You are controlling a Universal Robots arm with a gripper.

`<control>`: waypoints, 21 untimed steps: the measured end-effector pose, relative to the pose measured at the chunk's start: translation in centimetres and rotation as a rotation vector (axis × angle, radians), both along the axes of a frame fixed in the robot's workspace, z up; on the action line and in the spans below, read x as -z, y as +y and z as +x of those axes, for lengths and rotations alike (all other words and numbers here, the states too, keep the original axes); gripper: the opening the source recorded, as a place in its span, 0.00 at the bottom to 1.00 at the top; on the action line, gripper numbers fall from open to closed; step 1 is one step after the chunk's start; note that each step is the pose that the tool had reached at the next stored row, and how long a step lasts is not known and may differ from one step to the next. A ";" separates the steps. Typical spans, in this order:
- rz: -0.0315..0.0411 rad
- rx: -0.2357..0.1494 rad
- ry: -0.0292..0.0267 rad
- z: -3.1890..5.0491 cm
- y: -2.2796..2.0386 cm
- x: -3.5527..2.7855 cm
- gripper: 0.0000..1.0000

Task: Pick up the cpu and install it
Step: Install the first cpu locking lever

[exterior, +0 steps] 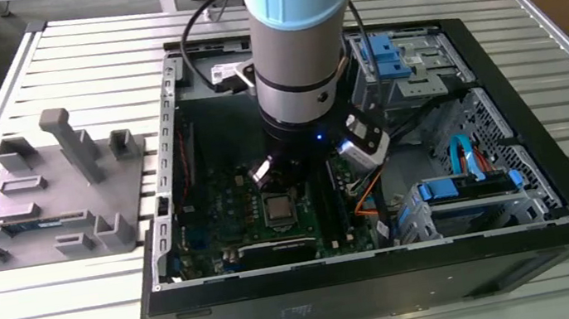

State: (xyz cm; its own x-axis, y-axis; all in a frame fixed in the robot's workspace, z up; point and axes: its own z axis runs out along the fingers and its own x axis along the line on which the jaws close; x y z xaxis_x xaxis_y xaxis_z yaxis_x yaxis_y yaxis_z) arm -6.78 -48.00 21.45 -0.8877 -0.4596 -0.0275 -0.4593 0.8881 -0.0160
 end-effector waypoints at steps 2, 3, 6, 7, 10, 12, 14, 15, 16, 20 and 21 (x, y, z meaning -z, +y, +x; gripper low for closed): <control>0.0000 0.007 0.0000 -0.01 -0.14 0.04 0.11; -0.0001 0.010 0.0000 -0.01 -0.18 0.07 0.11; 0.0000 0.019 -0.0001 0.02 -0.28 0.22 0.11; 0.0000 0.021 0.0000 0.03 -0.31 0.28 0.11; -0.0003 0.028 0.0001 0.06 -0.44 0.46 0.11; -0.0003 0.032 0.0000 0.09 -0.55 0.57 0.11; -0.0002 0.036 0.0000 0.12 -0.67 0.65 0.11; -0.0001 0.037 -0.0001 0.14 -0.73 0.68 0.11; -0.0001 0.039 0.0000 0.15 -0.81 0.71 0.11; -0.0003 0.045 0.0000 0.25 -1.04 0.85 0.11; -0.0002 0.046 -0.0001 0.26 -1.07 0.90 0.11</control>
State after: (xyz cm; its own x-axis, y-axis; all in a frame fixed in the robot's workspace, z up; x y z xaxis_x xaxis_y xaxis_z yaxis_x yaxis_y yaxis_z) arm -6.52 -49.07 20.54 -0.9081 -0.4180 -0.0275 -0.4177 0.9085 -0.0163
